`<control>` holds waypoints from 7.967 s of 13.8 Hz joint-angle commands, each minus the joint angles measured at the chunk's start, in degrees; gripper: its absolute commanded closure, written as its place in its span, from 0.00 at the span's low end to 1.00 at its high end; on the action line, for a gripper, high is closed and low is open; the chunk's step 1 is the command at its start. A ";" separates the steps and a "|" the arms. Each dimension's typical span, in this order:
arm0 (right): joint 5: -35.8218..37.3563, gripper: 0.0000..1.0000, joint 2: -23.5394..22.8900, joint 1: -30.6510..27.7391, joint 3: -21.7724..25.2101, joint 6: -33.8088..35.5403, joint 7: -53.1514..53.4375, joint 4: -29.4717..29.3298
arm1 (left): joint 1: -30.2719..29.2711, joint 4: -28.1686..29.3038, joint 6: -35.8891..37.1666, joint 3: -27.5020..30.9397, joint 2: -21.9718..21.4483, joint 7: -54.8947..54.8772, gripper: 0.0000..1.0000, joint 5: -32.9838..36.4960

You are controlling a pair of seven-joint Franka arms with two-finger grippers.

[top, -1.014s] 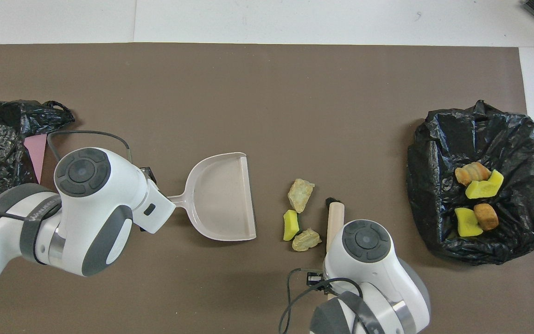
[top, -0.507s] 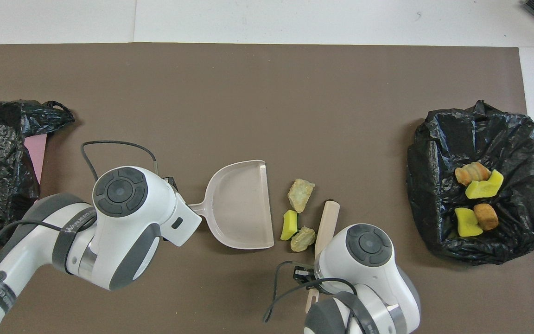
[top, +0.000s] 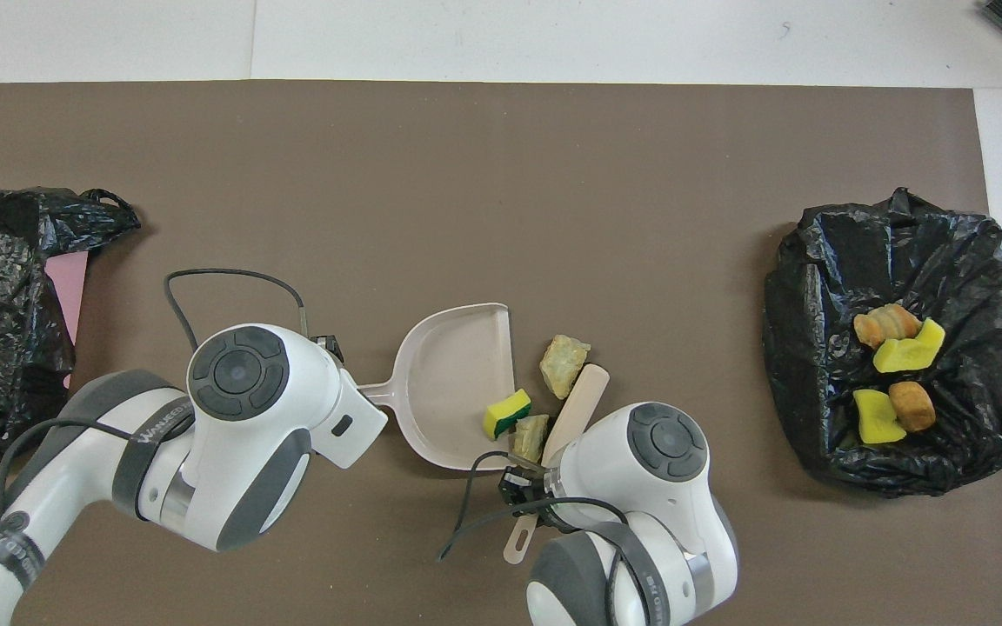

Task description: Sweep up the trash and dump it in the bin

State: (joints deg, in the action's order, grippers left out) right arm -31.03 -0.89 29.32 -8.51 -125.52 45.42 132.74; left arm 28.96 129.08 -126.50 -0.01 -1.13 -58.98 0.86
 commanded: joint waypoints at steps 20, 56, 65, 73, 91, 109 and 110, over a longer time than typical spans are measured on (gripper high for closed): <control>32.71 1.00 -15.63 -9.81 0.07 17.77 -32.41 -24.99 | -1.54 2.31 -3.23 0.80 -0.63 0.80 1.00 1.08; 11.79 1.00 1.34 20.52 -1.60 11.43 3.63 -4.68 | -27.81 -25.79 20.93 1.15 3.67 -23.35 1.00 -2.61; 11.70 1.00 0.80 20.69 -1.51 7.92 1.78 -0.47 | -45.89 -34.32 25.07 1.15 7.18 -47.76 1.00 -1.56; 11.70 0.65 0.71 19.99 -1.51 8.27 -2.44 0.33 | -55.86 -47.52 22.28 1.15 14.75 -56.07 1.00 12.57; 16.97 0.00 4.14 -7.59 -0.90 16.35 -10.16 -18.20 | -47.77 -34.42 13.47 1.07 5.79 -33.22 1.00 53.29; 31.12 0.00 3.18 -30.29 -0.81 25.06 -28.81 -35.88 | -35.05 -27.15 28.06 0.27 -0.62 15.24 1.00 13.13; 31.21 0.00 3.09 -30.20 -0.90 25.06 -29.33 -36.75 | -33.03 -25.56 27.89 0.27 -1.59 18.78 1.00 11.99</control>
State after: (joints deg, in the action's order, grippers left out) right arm -0.78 3.14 -0.40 -8.63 -101.58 17.68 98.07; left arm -7.81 97.99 -98.29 -0.70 1.66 -48.04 14.90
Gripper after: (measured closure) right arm 0.000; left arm 0.687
